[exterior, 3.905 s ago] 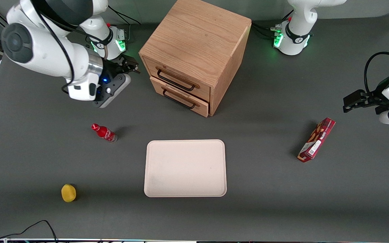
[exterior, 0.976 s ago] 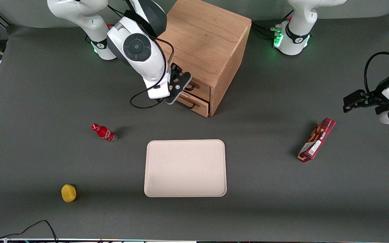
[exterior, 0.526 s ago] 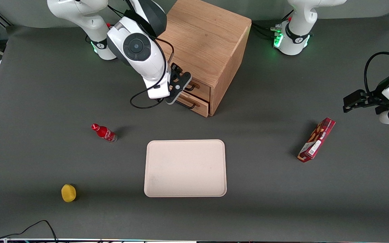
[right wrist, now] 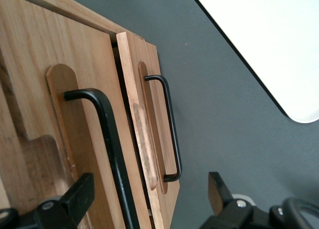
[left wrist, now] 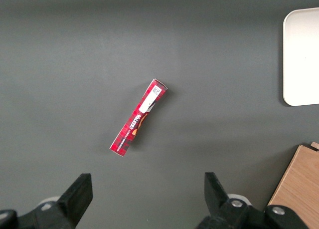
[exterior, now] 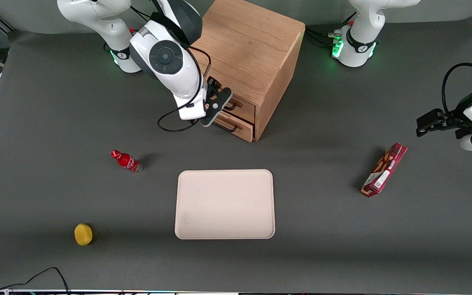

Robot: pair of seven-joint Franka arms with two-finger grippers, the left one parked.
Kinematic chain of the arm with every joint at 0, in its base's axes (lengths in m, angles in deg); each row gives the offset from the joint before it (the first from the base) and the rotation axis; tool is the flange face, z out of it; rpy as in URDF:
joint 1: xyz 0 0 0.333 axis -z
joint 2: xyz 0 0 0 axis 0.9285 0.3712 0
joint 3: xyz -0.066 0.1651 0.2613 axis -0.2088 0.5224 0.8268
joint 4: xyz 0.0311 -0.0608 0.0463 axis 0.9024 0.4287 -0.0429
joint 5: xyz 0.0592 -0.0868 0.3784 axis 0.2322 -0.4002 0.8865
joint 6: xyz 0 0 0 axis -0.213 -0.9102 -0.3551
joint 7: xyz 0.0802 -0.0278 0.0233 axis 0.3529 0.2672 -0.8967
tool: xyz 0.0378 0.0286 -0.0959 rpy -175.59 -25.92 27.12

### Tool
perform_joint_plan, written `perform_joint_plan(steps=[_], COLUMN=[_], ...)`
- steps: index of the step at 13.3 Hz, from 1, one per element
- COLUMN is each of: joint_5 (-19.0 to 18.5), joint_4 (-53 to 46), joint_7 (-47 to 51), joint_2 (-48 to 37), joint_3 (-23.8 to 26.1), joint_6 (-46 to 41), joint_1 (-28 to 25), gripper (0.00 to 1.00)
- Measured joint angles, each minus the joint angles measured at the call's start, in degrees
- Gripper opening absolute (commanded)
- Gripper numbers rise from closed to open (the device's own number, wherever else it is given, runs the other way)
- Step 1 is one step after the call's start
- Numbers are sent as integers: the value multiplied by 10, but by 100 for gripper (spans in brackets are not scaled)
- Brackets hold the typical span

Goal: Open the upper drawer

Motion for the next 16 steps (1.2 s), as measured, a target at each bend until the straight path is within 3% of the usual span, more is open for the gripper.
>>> perform_joint_plan(steps=[16], joint_5=[18], joint_4=[-7], joint_7=[7], joint_2=[3], joint_3=[-4], joint_6=[-56], joint_1=[8], gripper=[100])
